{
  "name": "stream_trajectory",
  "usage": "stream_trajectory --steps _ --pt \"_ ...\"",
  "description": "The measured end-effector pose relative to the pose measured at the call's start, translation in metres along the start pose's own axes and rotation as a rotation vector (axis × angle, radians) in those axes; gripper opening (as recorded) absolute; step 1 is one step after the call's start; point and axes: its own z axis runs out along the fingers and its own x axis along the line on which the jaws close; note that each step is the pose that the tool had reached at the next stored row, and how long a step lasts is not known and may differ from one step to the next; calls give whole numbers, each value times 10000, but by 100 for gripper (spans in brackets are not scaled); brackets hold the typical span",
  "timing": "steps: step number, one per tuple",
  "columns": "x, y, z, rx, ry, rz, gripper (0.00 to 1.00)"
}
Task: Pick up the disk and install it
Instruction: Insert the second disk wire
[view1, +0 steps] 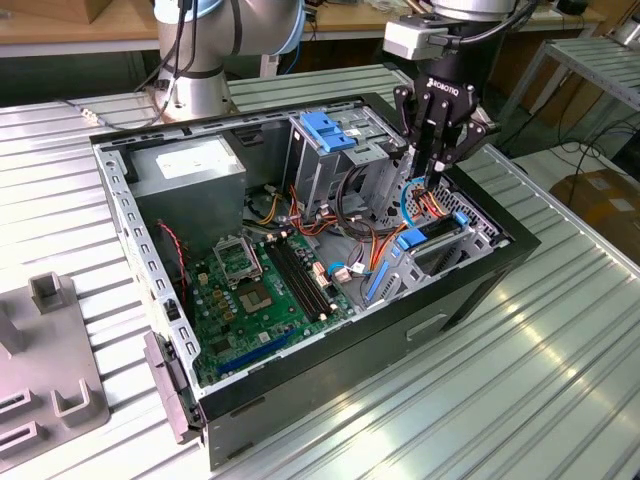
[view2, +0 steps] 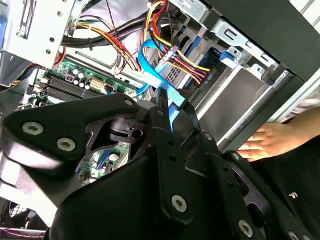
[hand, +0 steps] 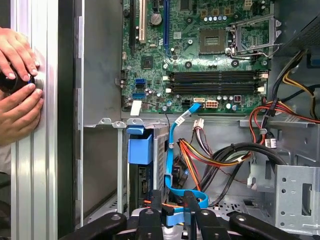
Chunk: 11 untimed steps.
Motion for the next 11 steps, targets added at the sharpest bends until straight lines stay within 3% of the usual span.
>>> stream_trajectory --steps 5,7,9,11 --pt "-4 -1 7 0 148 -4 31" --pt "-4 -1 7 -1 199 -5 24" --pt "-4 -1 8 -3 361 -9 16" --pt "-4 -1 7 -4 374 -9 16"
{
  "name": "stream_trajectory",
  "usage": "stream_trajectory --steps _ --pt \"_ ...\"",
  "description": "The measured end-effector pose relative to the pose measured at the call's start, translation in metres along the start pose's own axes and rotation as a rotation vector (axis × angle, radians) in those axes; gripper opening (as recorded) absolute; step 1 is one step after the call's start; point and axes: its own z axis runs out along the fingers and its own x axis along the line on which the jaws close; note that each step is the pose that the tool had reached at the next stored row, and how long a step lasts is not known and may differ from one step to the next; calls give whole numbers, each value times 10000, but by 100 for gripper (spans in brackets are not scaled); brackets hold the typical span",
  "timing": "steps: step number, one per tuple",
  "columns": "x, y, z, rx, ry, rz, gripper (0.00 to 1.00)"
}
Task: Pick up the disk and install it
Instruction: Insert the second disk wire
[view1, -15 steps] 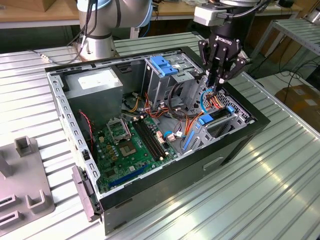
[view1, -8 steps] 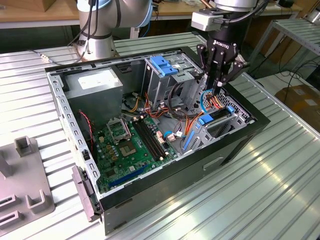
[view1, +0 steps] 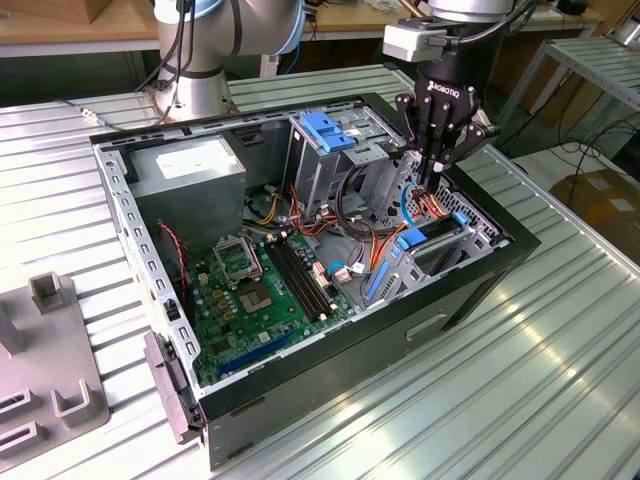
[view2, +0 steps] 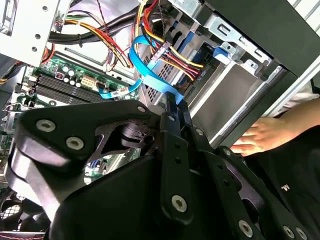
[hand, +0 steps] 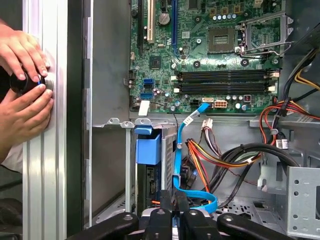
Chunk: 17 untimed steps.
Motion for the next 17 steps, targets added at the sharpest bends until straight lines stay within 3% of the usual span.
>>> stream_trajectory --steps 9,10,14,15,17 --pt "-5 0 17 2 -4 0 17" --pt "-8 0 26 3 -1 1 23" --pt "-10 1 34 5 -1 2 22" --pt "-10 1 34 5 -1 1 16" --pt "-10 1 34 5 -1 1 16"
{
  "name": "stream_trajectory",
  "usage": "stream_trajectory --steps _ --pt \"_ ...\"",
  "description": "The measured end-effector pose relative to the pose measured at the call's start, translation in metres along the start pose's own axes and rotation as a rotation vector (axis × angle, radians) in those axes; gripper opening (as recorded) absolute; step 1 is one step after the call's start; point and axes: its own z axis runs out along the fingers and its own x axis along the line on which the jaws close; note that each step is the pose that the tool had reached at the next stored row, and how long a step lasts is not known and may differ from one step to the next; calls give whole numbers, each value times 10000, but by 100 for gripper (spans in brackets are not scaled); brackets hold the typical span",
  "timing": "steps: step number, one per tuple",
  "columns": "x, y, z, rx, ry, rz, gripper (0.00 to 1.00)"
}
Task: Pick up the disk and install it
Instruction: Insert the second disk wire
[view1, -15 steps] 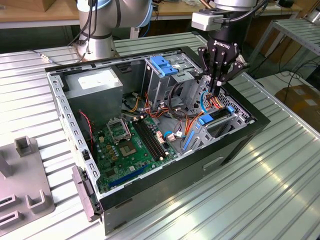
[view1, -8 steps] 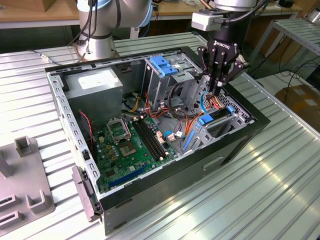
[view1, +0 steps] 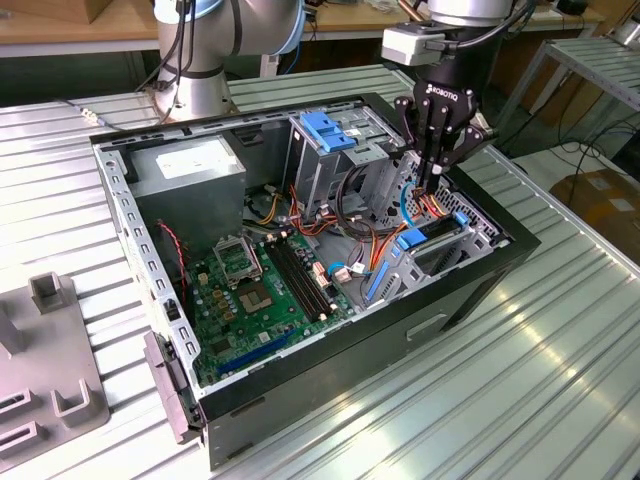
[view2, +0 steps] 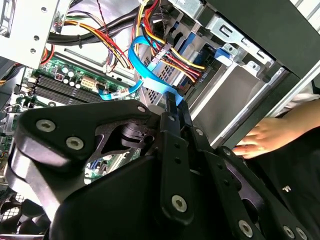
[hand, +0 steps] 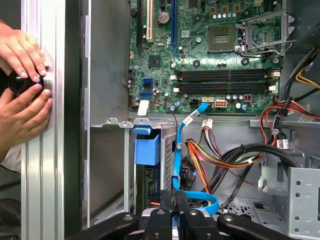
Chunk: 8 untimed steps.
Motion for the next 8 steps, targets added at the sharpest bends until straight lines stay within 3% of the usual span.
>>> stream_trajectory --steps 2,3,4,7,8 --pt "3 0 2 0 -2 0 16" --pt "26 1 8 1 -49 2 16" --pt "65 1 21 3 -211 5 16" --pt "153 4 49 7 -497 12 16" --pt "186 5 60 8 -552 13 16"
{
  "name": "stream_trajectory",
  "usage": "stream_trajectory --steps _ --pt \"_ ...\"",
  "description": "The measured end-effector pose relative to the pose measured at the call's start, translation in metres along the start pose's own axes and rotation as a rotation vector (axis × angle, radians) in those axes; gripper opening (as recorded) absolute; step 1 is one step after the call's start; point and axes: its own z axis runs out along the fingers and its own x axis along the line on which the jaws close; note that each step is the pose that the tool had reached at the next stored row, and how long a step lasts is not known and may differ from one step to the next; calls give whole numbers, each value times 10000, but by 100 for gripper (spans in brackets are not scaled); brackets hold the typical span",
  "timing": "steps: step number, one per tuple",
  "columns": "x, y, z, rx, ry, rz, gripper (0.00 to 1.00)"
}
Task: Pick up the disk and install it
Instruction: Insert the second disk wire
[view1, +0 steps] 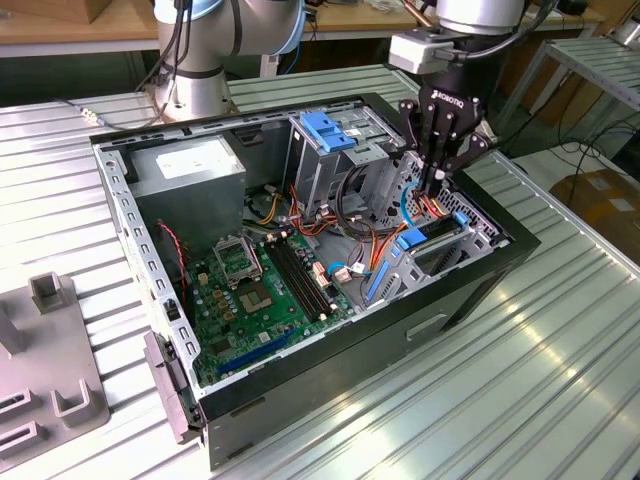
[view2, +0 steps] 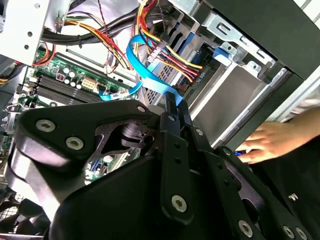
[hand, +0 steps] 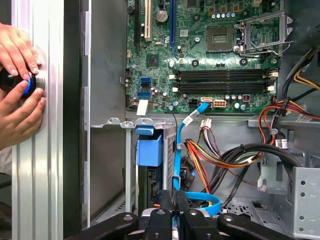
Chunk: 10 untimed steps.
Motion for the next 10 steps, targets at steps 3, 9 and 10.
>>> stream_trajectory --steps 3,9,10 --pt "69 14 23 14 -133 -23 16" --pt "96 168 75 567 -218 85 16" --pt "97 168 81 599 -217 99 16"
